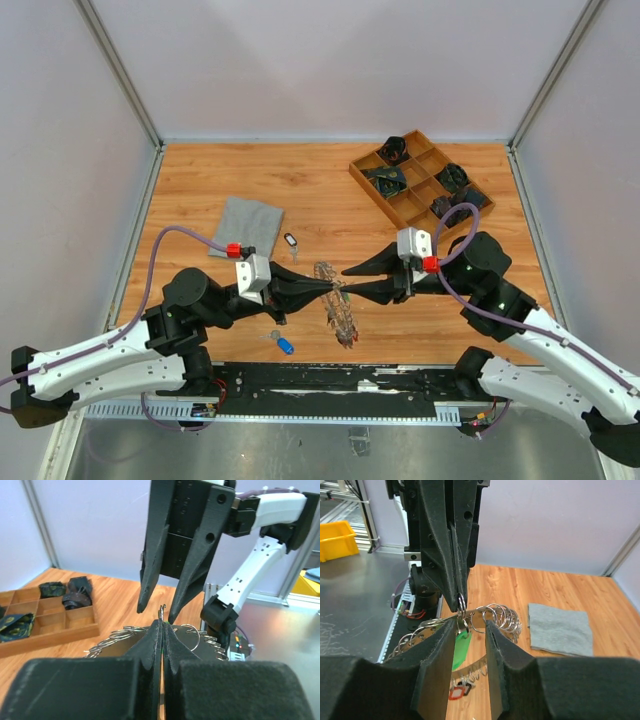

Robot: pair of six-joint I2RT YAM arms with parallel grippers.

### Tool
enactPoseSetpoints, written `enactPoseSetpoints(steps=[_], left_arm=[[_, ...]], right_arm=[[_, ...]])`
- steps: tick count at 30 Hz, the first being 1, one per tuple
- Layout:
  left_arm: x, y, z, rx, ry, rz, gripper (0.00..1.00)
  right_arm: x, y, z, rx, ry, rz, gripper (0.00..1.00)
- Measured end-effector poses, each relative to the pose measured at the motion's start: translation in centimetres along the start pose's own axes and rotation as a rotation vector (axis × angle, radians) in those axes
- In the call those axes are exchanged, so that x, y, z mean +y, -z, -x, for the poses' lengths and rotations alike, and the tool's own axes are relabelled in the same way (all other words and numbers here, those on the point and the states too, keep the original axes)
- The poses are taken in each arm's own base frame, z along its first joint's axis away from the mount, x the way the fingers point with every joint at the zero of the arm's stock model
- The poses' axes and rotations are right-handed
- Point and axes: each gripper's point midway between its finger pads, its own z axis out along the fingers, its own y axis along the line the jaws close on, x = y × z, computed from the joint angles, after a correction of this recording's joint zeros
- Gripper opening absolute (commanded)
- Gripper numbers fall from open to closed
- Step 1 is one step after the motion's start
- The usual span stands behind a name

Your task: Put the keys on the keyring

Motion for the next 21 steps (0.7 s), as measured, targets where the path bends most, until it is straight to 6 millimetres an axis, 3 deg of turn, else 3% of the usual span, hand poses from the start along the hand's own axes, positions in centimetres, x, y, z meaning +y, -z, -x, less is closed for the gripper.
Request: enactPoseSetpoints(steps=[11,21], left_arm=[[-1.4,0.0,-0.3,0.013,0.003,-0.081,0.01],[-1.7,-0.5,-0.8,0.037,0.004,-0.105,0.00]], right_arm=[[0.9,0.5,1.6,-0.047,-0.006,0.023,0.29],[1.9,0.3,0.9,-0.029,-0.034,0.087,0.21]])
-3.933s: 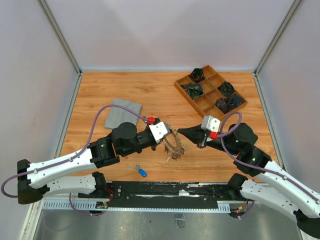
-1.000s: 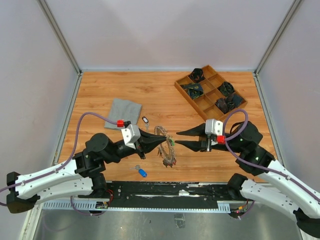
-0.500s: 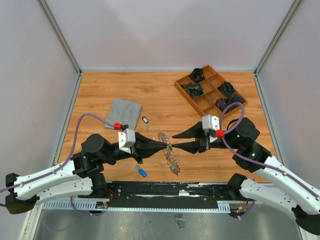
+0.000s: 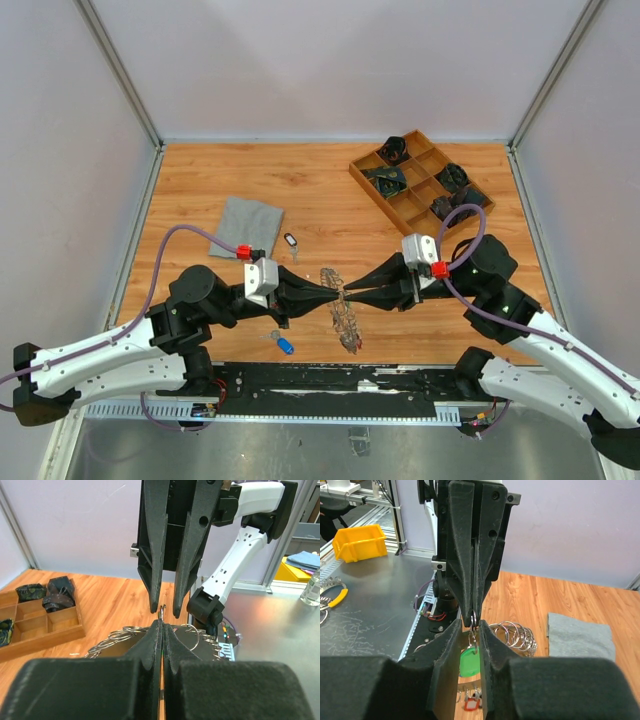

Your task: Put the keys on the keyring

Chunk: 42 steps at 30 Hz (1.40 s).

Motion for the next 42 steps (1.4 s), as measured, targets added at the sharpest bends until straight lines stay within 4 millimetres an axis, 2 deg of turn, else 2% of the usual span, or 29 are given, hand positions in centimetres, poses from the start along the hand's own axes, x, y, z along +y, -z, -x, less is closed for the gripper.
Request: enactPoseSetpoints(steps=[6,20,23,26,31,34,38,42], left_arm=[[-0.1,0.0,0.1,-0.002,-0.001,-0.003,0.00],[-0.2,0.0,0.0,0.006,0.001,-0.014,0.01],[-0.4,-0.1,0.1,0.007,-0.001,-0.022,0.00],[-0.4,-0.1,0.1,0.008,-0.001,-0.027,0.01],[-0.5,-0.1,0.1,0.011,-0.001,-0.030,0.01],[-0.5,-0.2,0.2,0.010,-0.001,-0.030,0.08],[-0.3,-0.4,0.5,0.008,-0.008,-0.025,0.22],[0.0,-0.3,1.4,-0.006,-0.024,-0.008,0.30]], right_arm=[[0.4,0.1,-0.6,0.020,-0.019,0.017,0.22],[0.7,0.2,-1.3,0.044,-0.040,0.028,0.15],[0.7,0.1,-1.5,0.049,-0.047,0.037,0.11],[0.7,-0.1,-1.7,0.055,-0.053,0.046,0.02],[0.8,0.0,-1.8,0.058,-0.055,0.047,0.00],[0.6,0.1,-1.6,0.070,-0.058,0.037,0.00],[0.1,0.2,-0.9,0.131,-0.069,0.013,0.00],[-0.5,0.7,-0.2,0.210,-0.077,-0.017,0.00]])
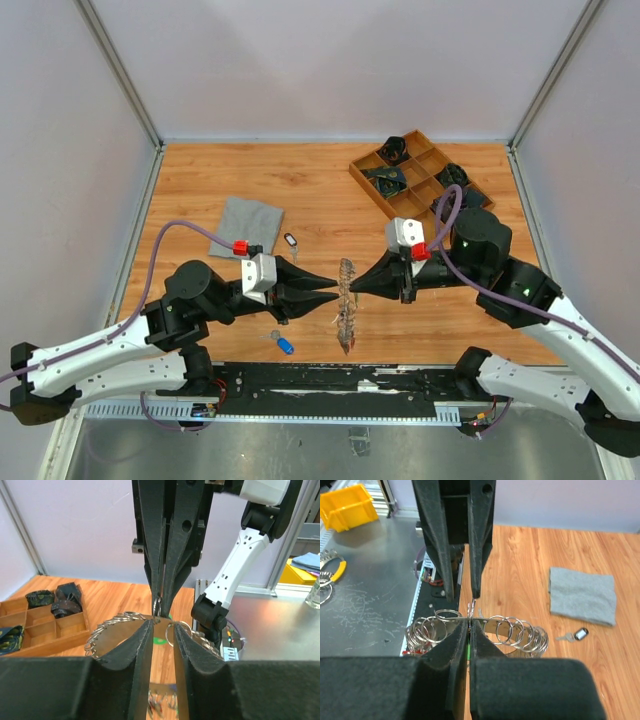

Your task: Put the keys on the keyring

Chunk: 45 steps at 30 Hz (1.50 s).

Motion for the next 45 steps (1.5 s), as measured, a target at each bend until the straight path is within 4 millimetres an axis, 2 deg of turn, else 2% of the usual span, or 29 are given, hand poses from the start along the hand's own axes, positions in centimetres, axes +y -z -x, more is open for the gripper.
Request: enactPoseSetpoints(steps=[4,8,16,22,29,34,41,45], left_arm=[[0.4,0.2,0.3,0.013,-0.008,0.022,0.32],[0.7,0.2,0.3,0.030,-0.018,0.039,0.33],[1.0,-0.3,-1.4,0.103,-0.007,0.045,0.36],[0.8,-0.8,-2.3,0.139,-0.009,0.024,0.40],[0.4,-1.4,-2.5,0.159,-0.013,-0.011,0.41],[0.2,-1.7,-2.5,0.163,-0.019,-0.031,0.40],[0.2,-2.0,-3.6,0.198,-0.021,-0.042,0.35],[0.3,-2.1,-3.7,0.206,-0.026,-0.043,0.21]], right_arm=[[-0.7,0.9,-0.1,0.105,-0.004,-0.047,0.00],[-1.2,1.7,-1.2,0.228,-0.002,-0.085,0.00],[-0.1,1.8,-3.2,0.462,0.070,-0.066,0.00],[0.3,1.6,-3.1,0.515,0.132,-0.051,0.00],[0.3,1.2,-3.2,0.549,0.161,-0.047,0.00],[-0.2,1.0,-3.4,0.567,0.169,-0.058,0.00],[-0.2,1.0,-3.4,0.565,0.172,-0.060,0.00],[-0.1,0.9,-3.3,0.561,0.170,-0.053,0.00]])
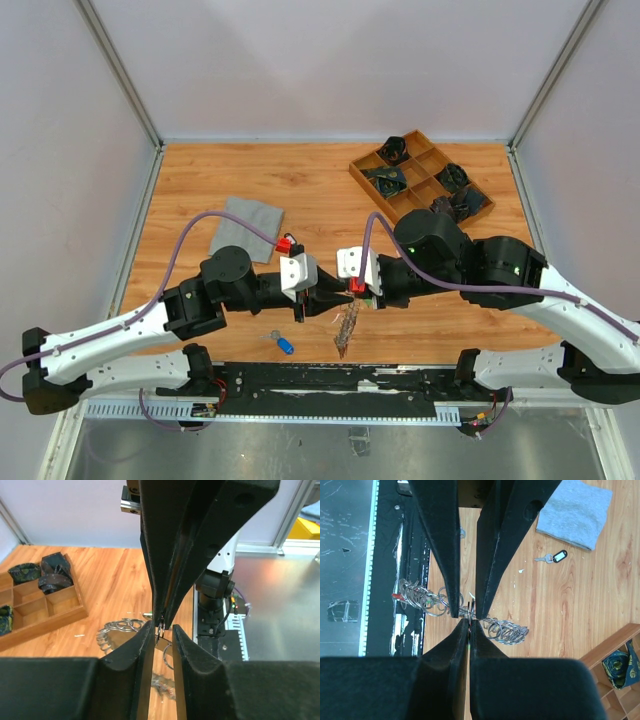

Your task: Put the keys on the keyring

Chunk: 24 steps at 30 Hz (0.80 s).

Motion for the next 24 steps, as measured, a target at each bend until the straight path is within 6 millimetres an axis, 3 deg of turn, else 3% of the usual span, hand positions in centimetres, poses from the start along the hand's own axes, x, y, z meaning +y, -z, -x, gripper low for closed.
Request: enactPoseSetpoints(steps=[5,10,14,16,24], left_arm=[[0.0,0.0,0.1,-0.001,-0.010,-0.001,0.01],[0.0,0.0,0.0,0.002,-0.015,-0.003,0.00],[0.1,0.1,0.1,-0.001,-0.019,0.003,0.00],[0.3,0.3,0.0,0.004,-0.017,0.019,0.01],[0.7,2.5,0.8,-0.051,0.005,0.085,0.00]], right_arm=[[0.2,0.0,0.1,-0.005,0.000,0.009,0.00],[0.2,0.0,0.1,-0.005,0.000,0.009,0.02],[0.1,0.1,0.3,-0.016,-0.001,0.004,0.31],[-0.3,0.4,1.3,-0.063,0.009,-0.019,0.36],[-1.8,3.4,3.7,-0.284,-0.014,-0.193,0.32]])
